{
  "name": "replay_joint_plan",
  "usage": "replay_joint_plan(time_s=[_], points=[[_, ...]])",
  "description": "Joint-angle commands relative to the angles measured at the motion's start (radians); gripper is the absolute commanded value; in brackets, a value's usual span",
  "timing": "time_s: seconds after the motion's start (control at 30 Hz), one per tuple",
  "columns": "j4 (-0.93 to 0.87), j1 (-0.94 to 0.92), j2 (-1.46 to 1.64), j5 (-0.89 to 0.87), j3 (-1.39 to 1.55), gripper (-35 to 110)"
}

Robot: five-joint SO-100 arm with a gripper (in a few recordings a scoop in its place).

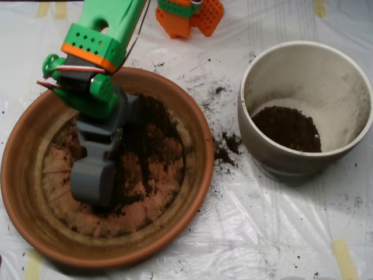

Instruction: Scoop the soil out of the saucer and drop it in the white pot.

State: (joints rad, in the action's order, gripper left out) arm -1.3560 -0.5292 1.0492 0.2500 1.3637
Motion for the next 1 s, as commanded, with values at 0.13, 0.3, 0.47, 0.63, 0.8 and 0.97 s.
replay_joint_plan(time_s=[0.13, 0.3, 0.47, 0.63, 0.8, 0.97], points=[[-0.074, -0.026, -0.101, 0.015, -0.242, 55], [-0.057, -0.026, -0.106, 0.026, -0.282, 55], [-0.034, -0.003, -0.114, 0.049, -0.262, 54], [-0.069, 0.005, -0.115, 0.048, -0.245, 48], [-0.075, 0.003, -0.083, 0.060, -0.187, 45], [-0.012, 0.003, 0.012, 0.083, -0.035, 43]])
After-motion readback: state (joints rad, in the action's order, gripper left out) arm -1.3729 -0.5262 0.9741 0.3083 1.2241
